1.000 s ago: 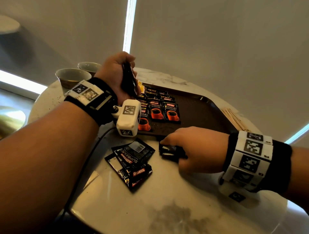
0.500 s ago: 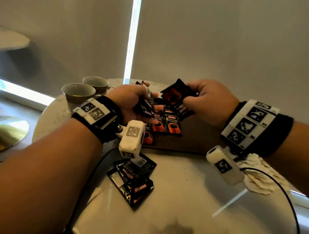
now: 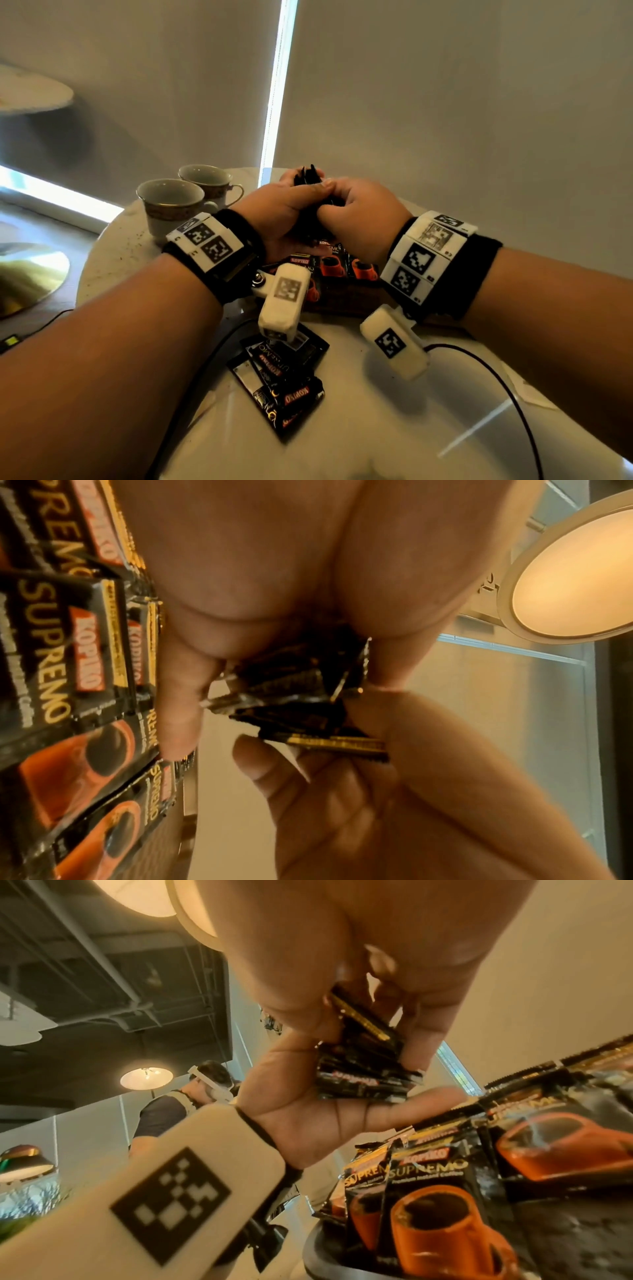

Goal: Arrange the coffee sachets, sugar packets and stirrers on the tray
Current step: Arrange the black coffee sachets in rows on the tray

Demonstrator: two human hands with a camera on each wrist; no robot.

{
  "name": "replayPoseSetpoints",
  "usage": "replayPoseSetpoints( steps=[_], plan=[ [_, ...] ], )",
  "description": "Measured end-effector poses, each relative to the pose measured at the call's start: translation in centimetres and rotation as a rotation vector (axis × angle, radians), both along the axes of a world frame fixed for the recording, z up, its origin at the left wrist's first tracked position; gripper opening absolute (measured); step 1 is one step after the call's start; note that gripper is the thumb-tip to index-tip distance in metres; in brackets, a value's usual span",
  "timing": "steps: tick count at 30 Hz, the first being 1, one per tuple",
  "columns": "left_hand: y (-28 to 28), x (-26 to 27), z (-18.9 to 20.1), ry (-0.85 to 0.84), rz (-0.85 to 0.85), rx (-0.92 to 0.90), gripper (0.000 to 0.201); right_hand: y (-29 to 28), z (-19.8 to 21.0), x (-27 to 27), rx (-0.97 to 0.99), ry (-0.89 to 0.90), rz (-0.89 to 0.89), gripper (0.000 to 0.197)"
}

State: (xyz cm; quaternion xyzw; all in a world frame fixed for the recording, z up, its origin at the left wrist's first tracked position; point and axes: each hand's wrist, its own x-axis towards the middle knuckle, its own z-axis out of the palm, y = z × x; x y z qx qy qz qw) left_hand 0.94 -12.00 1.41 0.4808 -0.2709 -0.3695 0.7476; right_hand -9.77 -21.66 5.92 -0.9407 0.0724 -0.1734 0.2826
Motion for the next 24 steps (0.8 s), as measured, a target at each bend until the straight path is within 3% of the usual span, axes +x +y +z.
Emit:
replayPoseSetpoints(
  steps=[4, 9, 11, 14, 17, 19, 21, 24],
  plan=[
    [0.1, 0.4, 0.5, 0.029, 0.080, -0.019, 0.034, -0.5, -0.2, -1.1, 0.109, 0.019, 0.019, 0.028],
    [0.9, 1.9, 0.9, 0.127, 0.185, -0.162, 0.043, -0.6, -1.0, -3.4, -0.068, 0.072, 0.042, 0.011],
    [1.2, 2.5, 0.8, 0.149, 0.212, -0.174, 0.041, 0.2, -1.0, -4.4, -0.142, 0.190, 0.095, 0.013],
    [1.6, 2.9, 0.9, 0.146, 0.224, -0.135, 0.027, 1.8, -1.1, -5.7, -0.258, 0.462, 0.229, 0.040],
    [1.7, 3.1, 0.7, 0.155, 0.196, -0.127, 0.036, 3.6, -1.9, -6.4, -0.381, 0.598, 0.391, 0.080],
    [1.8, 3.1, 0.8, 0.161, 0.203, -0.172, 0.029, 4.6, -2.3, -6.6, -0.506, 0.669, 0.486, 0.096],
    [1.9, 3.0, 0.8, 0.175, 0.202, -0.197, 0.029, 5.4, -2.6, -6.6, -0.582, 0.718, 0.540, 0.101],
    [2.1, 3.0, 0.8, 0.182, 0.216, -0.196, 0.026, 6.2, -3.0, -6.4, -0.682, 0.673, 0.588, 0.091]
  ],
)
